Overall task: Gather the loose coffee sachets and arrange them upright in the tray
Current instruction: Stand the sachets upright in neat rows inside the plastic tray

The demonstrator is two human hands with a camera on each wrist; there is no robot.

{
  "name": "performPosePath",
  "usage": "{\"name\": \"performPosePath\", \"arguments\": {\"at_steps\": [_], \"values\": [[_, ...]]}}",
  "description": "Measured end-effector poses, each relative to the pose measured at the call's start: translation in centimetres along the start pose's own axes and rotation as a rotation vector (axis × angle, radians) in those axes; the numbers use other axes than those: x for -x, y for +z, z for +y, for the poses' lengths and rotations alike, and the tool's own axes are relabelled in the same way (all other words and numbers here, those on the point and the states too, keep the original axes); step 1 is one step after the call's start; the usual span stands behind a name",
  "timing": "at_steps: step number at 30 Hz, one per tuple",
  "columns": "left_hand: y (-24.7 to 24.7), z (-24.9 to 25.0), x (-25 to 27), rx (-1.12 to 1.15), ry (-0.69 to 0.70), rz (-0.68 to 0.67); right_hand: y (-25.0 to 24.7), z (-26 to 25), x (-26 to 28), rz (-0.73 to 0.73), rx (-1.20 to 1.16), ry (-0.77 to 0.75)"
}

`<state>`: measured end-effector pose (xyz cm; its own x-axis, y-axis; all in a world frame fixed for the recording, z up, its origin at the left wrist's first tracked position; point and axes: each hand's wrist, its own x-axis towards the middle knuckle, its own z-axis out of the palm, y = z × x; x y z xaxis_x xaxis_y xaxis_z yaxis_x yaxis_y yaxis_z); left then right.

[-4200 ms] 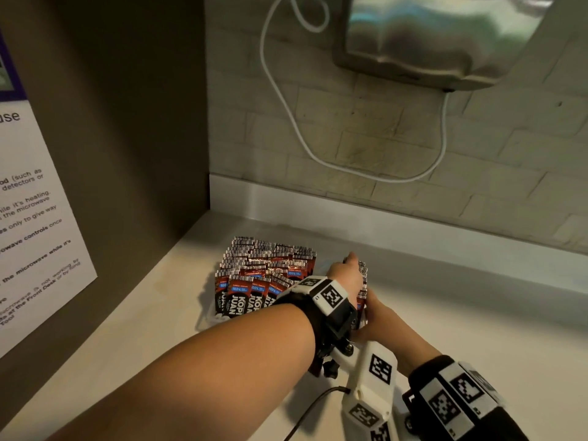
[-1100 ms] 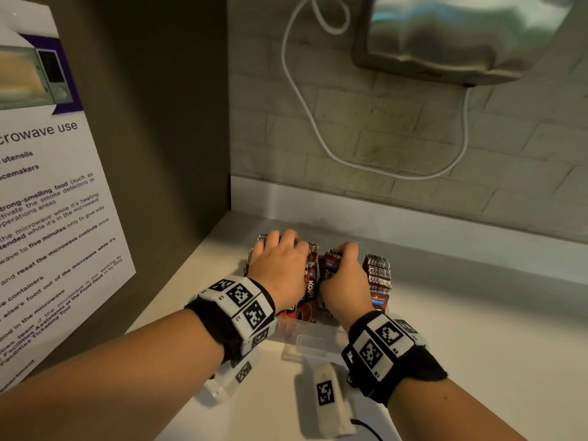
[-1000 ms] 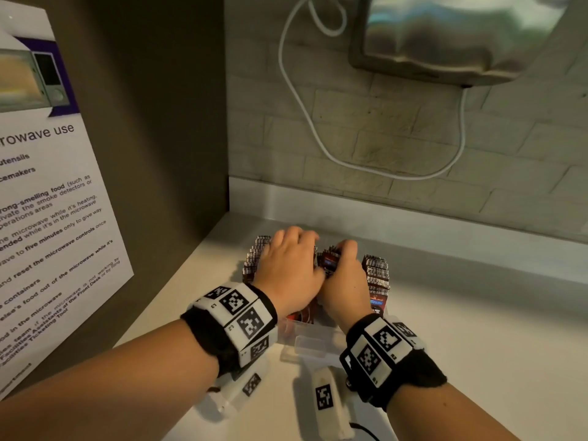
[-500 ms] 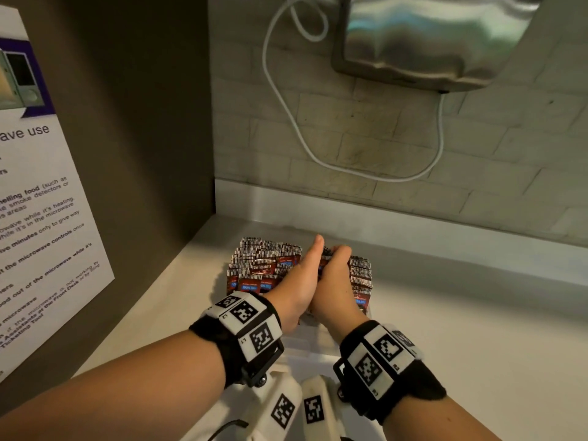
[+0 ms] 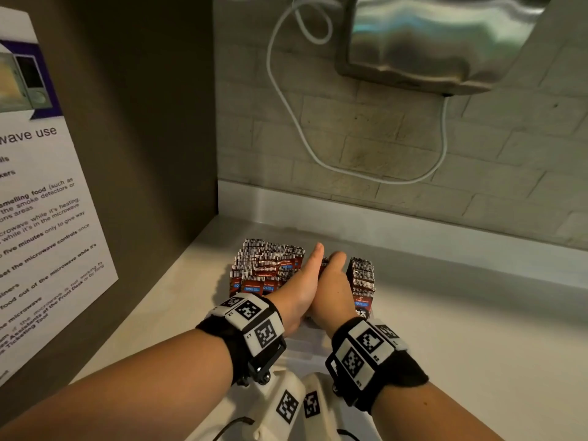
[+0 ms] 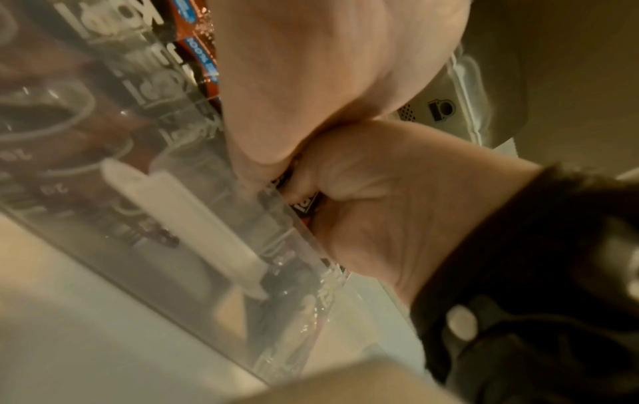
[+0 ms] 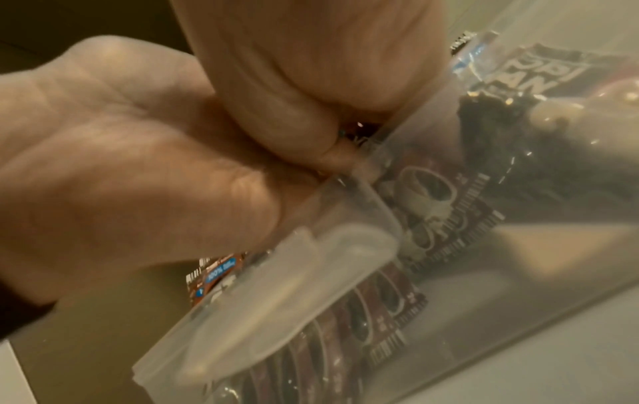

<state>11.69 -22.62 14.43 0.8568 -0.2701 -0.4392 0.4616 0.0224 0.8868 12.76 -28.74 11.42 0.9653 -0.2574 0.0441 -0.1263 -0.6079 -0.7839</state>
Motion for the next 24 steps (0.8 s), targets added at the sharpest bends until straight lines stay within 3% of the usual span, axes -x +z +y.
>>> {"name": "performPosePath", "arguments": {"at_steps": [9,19,24], "values": [[0.6,0.3,-0.4,0.067,-0.047,0.052,-0.6,-1.1,0.5,-0.034,-0.331,0.162],[0.5,-0.2,-1.2,0.072,-0.052,0.026,-0.9,-0.4,0.3,-0.020,-0.118,0.206],[0.2,-0.6,-1.2,0.071,-0.051,0.012,-0.8,-0.1,0.1,-0.066,-0.156,0.158]]}}
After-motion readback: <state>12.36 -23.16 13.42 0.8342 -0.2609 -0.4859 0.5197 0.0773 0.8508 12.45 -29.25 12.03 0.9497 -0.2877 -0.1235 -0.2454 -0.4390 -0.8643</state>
